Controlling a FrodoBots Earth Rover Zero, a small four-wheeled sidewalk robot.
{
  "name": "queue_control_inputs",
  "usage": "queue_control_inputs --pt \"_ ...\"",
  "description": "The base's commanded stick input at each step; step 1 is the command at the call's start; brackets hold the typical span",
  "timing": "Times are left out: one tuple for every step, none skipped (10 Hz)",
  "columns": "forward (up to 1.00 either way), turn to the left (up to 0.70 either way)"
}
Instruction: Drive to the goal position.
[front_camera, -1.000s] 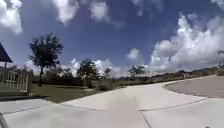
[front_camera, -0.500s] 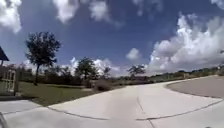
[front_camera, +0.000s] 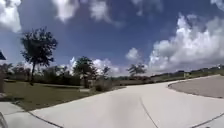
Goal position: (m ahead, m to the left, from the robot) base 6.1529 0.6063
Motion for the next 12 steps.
queue_control_inputs --pt "0.85 0.00" --pt "0.85 0.00" --pt "0.85 0.00" --pt "0.85 0.00" --pt "0.85 0.00" --pt "0.85 -0.10" --pt "0.85 -0.34" --pt "0.85 -0.34" --pt "0.85 -0.34" --pt "0.85 -0.17" --pt "0.85 0.00" --pt "0.85 0.00"
